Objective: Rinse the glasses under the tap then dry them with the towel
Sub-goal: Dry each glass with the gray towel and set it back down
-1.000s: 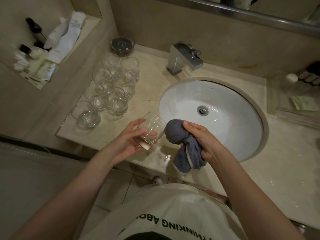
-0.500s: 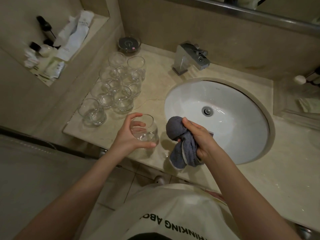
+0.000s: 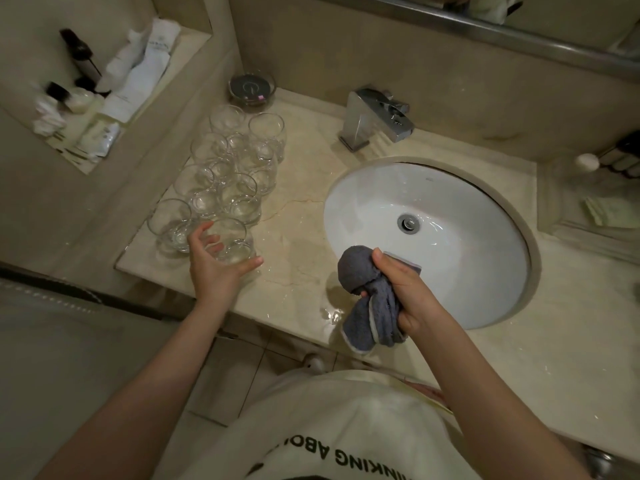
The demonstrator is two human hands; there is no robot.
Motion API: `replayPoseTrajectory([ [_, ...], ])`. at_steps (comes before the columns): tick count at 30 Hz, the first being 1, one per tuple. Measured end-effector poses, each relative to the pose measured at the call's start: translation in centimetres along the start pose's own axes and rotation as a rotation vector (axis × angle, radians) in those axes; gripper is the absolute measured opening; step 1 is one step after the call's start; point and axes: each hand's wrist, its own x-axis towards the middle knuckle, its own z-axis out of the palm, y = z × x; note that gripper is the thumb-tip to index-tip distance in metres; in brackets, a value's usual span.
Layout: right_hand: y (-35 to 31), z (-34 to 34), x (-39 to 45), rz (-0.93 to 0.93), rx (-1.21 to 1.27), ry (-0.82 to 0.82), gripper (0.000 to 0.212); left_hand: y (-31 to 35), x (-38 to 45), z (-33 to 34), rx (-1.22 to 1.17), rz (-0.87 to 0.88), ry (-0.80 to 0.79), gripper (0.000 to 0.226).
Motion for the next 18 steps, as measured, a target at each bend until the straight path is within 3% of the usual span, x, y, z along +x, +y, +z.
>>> replayPoseTrajectory([
  [18, 0.6, -0.3, 0.6, -0.006, 0.008, 0.024, 0.024, -0.6, 1.2, 0.8, 0.082, -0.035, 0.121, 0.102],
])
